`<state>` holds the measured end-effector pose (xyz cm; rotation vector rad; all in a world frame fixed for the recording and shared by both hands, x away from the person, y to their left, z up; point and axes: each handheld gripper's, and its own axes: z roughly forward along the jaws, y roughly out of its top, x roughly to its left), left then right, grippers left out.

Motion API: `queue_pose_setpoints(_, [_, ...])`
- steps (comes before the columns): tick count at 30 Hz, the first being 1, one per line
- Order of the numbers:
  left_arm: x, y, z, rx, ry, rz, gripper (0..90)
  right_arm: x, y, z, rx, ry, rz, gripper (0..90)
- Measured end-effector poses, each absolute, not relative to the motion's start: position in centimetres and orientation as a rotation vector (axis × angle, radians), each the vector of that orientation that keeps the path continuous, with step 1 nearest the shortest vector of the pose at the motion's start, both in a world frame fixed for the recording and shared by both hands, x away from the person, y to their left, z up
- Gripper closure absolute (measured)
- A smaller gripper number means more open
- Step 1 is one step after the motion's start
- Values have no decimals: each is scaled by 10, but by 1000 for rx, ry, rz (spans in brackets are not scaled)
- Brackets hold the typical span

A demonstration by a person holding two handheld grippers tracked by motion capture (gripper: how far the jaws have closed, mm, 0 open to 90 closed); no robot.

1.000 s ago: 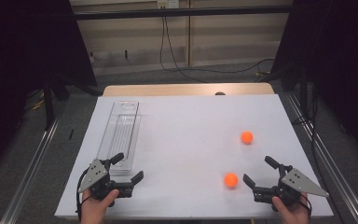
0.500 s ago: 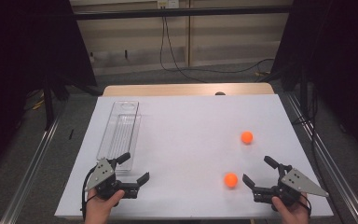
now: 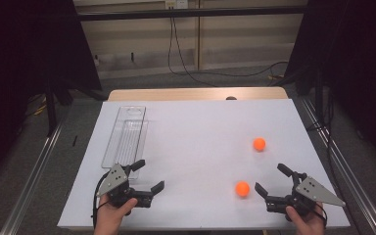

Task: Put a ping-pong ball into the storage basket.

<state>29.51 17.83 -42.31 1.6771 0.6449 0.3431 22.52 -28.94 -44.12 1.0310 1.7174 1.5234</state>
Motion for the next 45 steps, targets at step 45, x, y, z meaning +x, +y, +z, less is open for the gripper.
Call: queue_pose_setpoints(45, [301,138,-423,1767,569,299,16,226,-290,-442,1036,1717,1529,12])
